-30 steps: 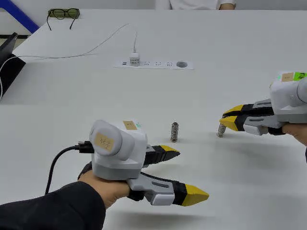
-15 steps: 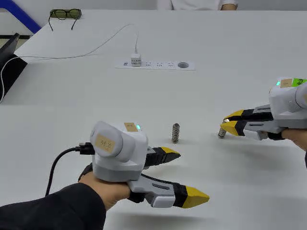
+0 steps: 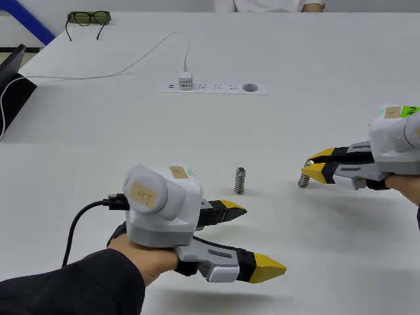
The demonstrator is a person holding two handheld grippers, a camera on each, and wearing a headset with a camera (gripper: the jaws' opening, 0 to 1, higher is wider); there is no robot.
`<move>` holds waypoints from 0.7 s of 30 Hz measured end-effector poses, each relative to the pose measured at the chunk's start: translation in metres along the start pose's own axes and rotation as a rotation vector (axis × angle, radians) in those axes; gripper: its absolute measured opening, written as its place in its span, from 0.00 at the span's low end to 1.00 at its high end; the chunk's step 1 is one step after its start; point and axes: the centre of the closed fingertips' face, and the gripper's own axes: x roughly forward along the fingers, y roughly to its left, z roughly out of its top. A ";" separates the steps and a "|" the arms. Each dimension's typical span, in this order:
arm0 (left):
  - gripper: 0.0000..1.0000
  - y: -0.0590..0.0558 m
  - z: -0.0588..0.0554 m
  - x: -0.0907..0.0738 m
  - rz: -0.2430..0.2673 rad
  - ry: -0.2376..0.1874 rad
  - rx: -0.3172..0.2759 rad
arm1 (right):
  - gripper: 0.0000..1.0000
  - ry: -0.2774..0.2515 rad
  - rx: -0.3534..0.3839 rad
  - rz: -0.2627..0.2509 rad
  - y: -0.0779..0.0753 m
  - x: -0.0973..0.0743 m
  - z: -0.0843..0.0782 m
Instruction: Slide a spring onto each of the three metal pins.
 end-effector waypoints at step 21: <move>0.69 -0.002 0.009 -0.005 0.005 -0.014 0.019 | 0.20 -0.016 0.020 -0.033 0.000 -0.020 -0.002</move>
